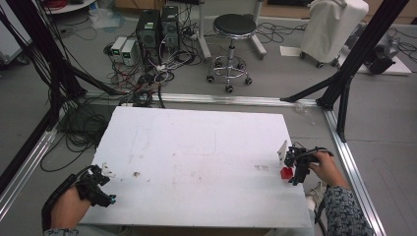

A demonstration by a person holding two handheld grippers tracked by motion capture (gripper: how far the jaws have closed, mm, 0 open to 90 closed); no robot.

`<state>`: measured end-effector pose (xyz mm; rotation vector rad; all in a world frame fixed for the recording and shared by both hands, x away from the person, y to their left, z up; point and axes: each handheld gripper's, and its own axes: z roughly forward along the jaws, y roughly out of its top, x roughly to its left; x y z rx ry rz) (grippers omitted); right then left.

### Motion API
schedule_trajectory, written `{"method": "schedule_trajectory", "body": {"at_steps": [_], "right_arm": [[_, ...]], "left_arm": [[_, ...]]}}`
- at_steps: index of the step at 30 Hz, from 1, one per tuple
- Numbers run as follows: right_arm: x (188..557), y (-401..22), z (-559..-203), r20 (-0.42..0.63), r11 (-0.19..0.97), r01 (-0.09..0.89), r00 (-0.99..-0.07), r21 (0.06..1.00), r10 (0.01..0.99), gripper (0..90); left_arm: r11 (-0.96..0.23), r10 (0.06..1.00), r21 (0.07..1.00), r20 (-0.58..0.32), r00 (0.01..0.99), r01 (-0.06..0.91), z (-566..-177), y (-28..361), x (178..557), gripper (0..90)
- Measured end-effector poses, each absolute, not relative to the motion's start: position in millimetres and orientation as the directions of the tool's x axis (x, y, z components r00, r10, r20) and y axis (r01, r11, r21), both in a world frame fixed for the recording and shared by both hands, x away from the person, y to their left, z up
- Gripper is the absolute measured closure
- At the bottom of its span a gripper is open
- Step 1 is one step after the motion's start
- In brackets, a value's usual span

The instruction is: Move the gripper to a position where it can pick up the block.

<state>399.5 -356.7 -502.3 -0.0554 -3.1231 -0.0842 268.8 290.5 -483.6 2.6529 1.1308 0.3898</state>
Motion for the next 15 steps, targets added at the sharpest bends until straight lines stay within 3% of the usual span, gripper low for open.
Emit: {"method": "schedule_trajectory", "body": {"at_steps": [15], "right_arm": [[399.7, -354.2, -507.6, 0.018, 0.998, 0.041, -0.999, 0.057, 0.04, 11.5]], "left_arm": [[-0.676, 0.731, 0.303, 0.154, 0.665, 0.672, -485.1, 292.6, 269.8, 19.6]]}}
